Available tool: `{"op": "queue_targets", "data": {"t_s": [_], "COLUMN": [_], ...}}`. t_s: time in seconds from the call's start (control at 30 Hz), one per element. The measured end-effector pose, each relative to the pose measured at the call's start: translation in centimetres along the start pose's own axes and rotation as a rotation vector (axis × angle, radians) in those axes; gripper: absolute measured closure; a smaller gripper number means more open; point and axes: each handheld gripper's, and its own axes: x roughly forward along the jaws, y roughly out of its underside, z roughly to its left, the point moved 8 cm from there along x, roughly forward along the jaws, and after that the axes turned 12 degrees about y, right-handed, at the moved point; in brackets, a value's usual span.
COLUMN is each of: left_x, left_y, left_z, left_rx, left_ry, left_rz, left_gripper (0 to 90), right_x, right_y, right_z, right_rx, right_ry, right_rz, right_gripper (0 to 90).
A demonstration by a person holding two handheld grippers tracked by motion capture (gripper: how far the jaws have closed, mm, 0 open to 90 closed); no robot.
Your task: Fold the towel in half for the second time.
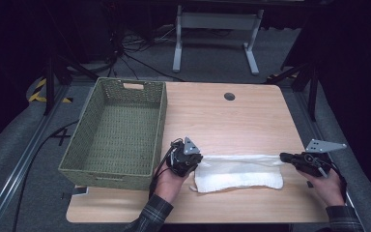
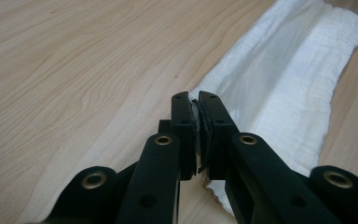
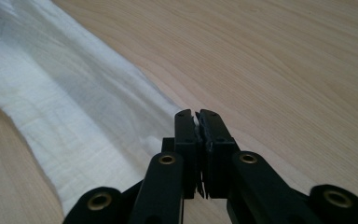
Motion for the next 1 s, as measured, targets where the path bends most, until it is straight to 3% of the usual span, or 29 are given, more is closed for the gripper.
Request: {"op": "queue_targets", "data": {"t_s": [0.27, 0.63, 1.0], "left_x": [-0.4, -0.6, 0.0], "left_y": [0.7, 2.0, 3.4], "left_z": [-1.5, -2.4, -4.0], "left_rx": [0.05, 0.048, 0.036], "left_ry": [-0.016, -0.001, 0.049], "left_rz": [0.029, 0.051, 0.097], "left_gripper": [85.5, 85.5, 85.1], "right_x": [-1.0, -1.5, -1.7], "right_y": [0.8, 1.7, 2.9], "right_z": [0.6, 1.8, 2.5], "right_rx": [0.003, -0.009, -0.005], "right_ry": [-0.013, -0.038, -0.056], "right_rz": [-0.002, 0.02, 0.051], "right_gripper": [86.5, 86.5, 85.9]}}
